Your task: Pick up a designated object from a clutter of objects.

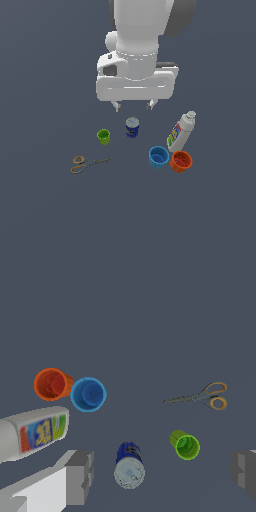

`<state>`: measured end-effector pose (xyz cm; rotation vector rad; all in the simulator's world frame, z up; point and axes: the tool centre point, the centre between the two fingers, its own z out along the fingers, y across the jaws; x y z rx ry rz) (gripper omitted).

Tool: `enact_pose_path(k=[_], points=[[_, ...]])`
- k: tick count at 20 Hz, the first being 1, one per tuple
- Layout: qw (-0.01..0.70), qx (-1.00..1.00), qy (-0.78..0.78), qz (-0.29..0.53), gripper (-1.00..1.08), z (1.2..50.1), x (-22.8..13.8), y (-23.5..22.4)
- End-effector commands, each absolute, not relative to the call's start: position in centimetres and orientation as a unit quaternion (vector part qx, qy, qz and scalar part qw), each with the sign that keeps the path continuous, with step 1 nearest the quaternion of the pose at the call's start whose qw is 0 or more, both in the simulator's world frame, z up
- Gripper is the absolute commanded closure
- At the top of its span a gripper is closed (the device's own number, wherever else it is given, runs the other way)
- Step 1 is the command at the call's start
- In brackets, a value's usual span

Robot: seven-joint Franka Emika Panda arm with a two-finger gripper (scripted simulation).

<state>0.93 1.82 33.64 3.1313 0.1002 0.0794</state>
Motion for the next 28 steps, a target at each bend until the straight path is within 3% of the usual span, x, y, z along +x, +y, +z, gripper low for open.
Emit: enact_pose_path(k=[1, 16, 28], points=[[0.004, 0.999, 0.032, 0.025, -0.2, 33.6, 0.9, 1.8], [-0.016, 1.0, 0.02, 0.018, -0.2, 32.8, 1.2, 3.3], [-0.097, 0.99, -0.098, -0.02, -0.2, 27.3, 2.3, 8.1]])
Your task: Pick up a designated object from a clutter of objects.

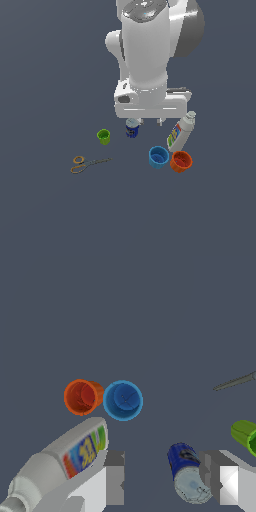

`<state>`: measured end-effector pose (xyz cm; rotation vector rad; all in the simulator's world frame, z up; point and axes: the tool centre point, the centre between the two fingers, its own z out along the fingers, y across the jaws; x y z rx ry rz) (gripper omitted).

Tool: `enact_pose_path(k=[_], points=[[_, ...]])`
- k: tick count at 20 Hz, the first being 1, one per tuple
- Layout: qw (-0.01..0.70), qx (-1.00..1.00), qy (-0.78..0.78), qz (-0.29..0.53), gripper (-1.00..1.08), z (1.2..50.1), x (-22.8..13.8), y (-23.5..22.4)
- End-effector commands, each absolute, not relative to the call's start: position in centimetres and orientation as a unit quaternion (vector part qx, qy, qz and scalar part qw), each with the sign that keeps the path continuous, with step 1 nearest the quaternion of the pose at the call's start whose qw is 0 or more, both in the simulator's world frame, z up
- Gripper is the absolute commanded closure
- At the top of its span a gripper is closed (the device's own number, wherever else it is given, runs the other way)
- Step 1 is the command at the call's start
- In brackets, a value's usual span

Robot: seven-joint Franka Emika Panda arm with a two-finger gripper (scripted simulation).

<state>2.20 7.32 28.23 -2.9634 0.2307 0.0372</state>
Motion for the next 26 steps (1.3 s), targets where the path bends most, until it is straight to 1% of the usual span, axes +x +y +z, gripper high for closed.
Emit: enact_pose_path(k=[1, 14, 20, 26], points=[[0.107, -0.987, 0.114, 0.027, -0.2, 26.6, 2.4, 8.7], [0.205, -0.911, 0.335, 0.125, -0.2, 17.5, 3.0, 15.9], [0.229, -0.854, 0.433, 0.175, -0.2, 13.5, 2.7, 18.5], [0.239, -0.805, 0.501, 0.211, -0.2, 10.6, 2.4, 20.2]])
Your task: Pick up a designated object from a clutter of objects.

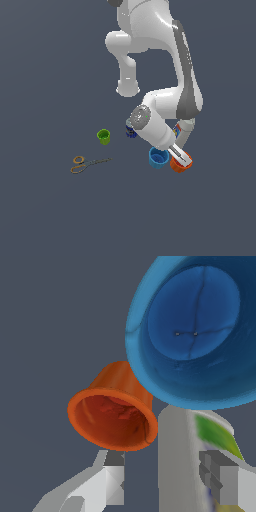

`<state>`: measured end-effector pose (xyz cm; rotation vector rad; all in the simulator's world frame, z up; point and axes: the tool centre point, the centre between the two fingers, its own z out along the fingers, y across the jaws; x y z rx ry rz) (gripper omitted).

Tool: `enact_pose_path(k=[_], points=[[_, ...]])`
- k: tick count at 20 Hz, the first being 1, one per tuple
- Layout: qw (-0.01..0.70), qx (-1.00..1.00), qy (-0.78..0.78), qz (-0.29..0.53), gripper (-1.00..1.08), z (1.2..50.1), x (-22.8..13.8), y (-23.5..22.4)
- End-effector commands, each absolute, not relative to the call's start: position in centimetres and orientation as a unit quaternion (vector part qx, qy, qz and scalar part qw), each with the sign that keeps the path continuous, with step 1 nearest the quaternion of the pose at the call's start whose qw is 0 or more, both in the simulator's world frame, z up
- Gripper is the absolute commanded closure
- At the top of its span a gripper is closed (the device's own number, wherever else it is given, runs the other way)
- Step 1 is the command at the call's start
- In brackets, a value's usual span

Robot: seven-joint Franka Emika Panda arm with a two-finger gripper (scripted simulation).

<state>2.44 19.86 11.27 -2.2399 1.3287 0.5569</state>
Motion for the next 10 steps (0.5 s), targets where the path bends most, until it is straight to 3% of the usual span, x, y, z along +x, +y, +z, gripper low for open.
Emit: enact_pose_path(k=[1, 10], points=[[0.24, -0.798, 0.509, 0.216, -0.2, 10.3, 2.3, 20.4], [0.242, -0.769, 0.543, 0.234, -0.2, 8.8, 2.1, 21.3]])
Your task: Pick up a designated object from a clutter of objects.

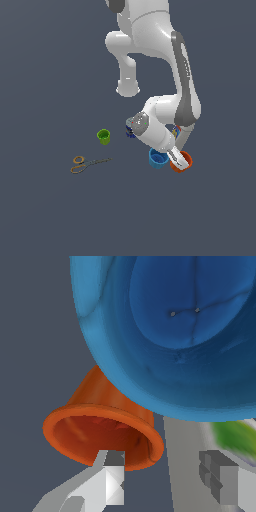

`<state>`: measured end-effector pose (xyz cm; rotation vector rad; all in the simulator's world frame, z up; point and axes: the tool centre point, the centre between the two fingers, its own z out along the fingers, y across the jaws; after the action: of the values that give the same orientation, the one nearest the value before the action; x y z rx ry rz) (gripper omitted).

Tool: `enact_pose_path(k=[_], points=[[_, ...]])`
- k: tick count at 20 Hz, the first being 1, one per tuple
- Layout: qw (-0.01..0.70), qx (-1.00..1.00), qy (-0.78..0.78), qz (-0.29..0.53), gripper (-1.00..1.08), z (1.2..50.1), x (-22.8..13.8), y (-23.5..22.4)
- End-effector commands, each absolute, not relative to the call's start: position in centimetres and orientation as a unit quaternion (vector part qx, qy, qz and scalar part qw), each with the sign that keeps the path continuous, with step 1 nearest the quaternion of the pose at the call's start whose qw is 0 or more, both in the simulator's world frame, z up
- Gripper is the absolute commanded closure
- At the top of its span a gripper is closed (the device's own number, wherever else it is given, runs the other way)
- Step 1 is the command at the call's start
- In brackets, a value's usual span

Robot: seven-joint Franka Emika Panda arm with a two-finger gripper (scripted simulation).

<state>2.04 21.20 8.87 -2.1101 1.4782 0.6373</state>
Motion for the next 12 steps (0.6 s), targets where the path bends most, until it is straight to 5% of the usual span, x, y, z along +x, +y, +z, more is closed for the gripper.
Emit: enact_pose_path(k=[1, 12], points=[[0.241, -0.772, 0.541, 0.233, -0.2, 8.9, 2.0, 21.2], [0.241, -0.769, 0.543, 0.234, -0.2, 6.5, 1.7, 23.1]])
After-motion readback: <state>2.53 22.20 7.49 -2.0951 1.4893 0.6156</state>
